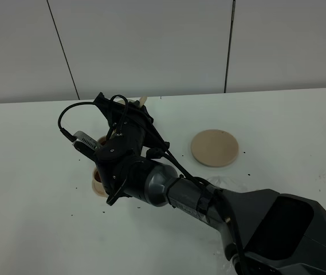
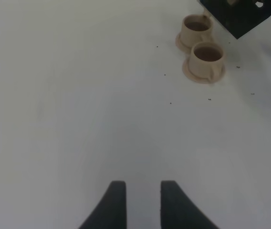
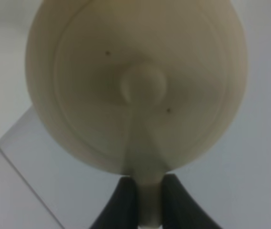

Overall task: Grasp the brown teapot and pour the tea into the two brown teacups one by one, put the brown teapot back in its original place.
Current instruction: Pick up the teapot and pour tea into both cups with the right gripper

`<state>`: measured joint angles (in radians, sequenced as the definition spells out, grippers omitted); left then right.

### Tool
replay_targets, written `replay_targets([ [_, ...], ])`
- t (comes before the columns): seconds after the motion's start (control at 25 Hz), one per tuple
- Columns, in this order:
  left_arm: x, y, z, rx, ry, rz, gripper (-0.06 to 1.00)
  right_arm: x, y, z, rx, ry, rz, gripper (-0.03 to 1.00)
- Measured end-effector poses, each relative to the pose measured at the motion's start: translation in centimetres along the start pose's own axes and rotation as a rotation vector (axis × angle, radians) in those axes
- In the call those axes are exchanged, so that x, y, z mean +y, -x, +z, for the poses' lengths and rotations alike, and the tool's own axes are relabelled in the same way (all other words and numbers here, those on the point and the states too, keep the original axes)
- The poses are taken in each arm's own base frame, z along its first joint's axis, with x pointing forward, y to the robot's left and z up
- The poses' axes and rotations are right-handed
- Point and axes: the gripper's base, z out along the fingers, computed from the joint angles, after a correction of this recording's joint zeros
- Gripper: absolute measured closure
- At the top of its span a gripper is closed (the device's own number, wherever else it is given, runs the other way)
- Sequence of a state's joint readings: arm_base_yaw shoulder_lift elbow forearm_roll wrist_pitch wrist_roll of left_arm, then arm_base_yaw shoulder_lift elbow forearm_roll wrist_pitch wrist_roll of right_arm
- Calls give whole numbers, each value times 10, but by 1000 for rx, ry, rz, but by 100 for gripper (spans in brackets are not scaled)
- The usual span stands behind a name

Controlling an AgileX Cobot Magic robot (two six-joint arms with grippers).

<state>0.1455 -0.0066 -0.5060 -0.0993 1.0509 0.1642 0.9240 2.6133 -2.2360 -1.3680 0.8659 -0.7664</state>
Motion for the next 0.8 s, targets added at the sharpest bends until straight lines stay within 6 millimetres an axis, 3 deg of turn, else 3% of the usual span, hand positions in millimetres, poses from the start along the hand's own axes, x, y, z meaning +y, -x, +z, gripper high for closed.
replay_targets([
  [0.36,0,0,0,0,0,0,70,-9,-12,-8,-23,4,65,87],
  [0.8,0,0,0,0,0,0,70,-9,-9,-10,-85,32,170,87],
])
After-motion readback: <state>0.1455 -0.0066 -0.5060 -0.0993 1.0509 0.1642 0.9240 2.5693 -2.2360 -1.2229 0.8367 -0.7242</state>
